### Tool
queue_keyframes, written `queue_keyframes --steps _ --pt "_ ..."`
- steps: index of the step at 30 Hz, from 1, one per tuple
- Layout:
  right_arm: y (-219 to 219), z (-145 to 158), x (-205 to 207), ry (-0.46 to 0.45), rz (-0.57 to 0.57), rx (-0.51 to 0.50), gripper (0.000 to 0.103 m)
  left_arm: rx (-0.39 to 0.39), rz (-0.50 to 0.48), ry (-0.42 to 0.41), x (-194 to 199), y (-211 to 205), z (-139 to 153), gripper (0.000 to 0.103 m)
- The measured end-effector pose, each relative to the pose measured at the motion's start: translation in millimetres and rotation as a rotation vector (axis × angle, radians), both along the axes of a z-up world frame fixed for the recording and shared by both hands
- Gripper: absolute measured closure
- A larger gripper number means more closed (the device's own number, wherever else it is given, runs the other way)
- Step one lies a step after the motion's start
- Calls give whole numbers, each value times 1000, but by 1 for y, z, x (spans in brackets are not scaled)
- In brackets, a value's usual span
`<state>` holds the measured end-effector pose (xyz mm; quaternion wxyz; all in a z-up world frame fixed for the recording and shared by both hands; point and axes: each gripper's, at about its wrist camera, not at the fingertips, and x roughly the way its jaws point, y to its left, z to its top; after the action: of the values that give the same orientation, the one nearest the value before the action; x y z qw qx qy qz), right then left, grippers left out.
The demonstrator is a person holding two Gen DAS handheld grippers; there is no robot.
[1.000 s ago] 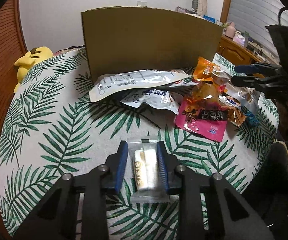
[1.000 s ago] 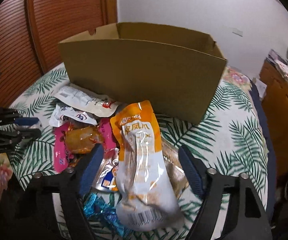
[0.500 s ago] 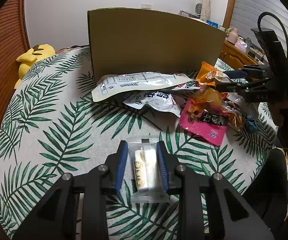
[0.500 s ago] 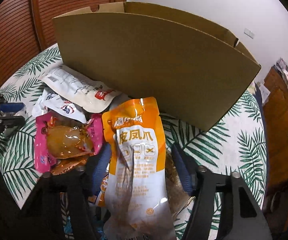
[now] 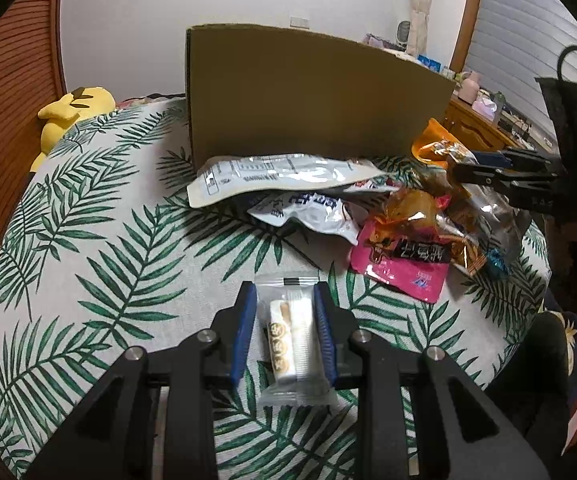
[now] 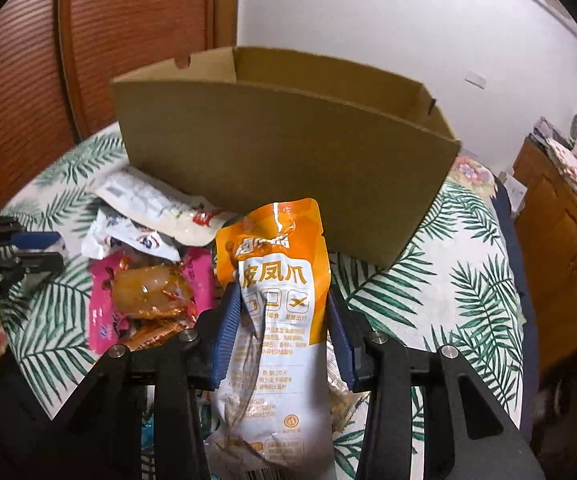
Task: Organize snacks
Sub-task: 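Carry both snacks over the box and open both grippers to drop them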
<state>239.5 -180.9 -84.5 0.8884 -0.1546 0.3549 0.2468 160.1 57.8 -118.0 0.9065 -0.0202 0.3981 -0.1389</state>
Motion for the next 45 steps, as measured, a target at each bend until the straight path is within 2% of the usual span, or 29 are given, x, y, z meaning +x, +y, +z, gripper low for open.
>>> queue_keyframes --steps 11,21,28,32,40,45 --pt "-7 33 -19 -89 -16 53 61 -35 12 -74 7 2 28 76" --pt "-7 84 -8 -150 -15 84 60 -63 -51 -145 45 -10 85 76" --pt "-3 132 19 -213 -7 85 60 -88 -80 -240 85 -15 134 76" --pt "5 146 41 -238 1 79 60 -85 -89 -271 110 -16 150 76" --pt "21 151 85 -248 14 102 60 -41 -96 -285 157 -18 158 76" --pt "34 149 116 -260 12 103 61 -20 -95 -265 184 -20 151 76"
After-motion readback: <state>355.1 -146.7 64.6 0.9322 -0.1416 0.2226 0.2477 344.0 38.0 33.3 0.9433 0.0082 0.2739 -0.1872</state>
